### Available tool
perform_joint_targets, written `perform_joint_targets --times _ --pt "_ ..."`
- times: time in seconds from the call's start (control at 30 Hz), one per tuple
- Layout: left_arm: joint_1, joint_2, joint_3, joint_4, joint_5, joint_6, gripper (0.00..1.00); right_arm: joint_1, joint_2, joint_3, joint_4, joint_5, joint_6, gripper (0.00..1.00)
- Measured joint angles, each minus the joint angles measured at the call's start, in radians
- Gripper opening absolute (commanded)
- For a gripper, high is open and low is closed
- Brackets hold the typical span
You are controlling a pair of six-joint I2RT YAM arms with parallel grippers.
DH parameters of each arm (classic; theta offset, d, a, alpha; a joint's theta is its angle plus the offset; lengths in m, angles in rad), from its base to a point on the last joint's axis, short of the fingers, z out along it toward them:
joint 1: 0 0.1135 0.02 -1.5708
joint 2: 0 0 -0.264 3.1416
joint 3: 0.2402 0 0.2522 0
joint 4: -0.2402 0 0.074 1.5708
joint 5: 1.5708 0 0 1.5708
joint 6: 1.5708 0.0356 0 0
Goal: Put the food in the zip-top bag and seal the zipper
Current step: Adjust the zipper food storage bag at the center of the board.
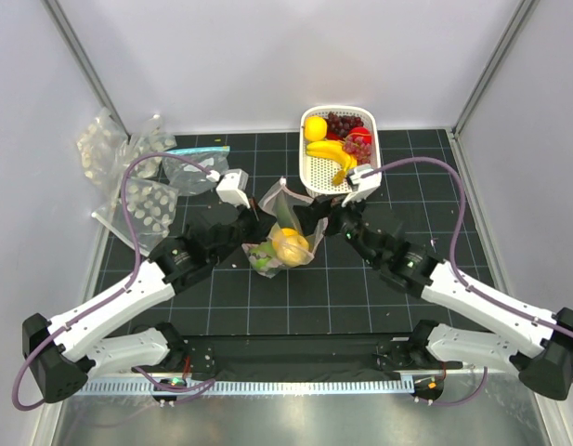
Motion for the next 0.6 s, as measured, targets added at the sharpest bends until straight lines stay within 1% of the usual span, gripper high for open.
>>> perform_joint_targets --times 0.23,0.6 --pt "0.000 0.000 -0.003 -0.002 -0.035 -0.001 0.01 0.000 -0.129 -0.054 0.011 0.063 -0.014 0.99" --pt "-0.001 -0.068 -0.035 -0.006 -0.112 -0.001 0.00 0.000 -0.119 -0.056 0.005 0.161 -0.022 0.99"
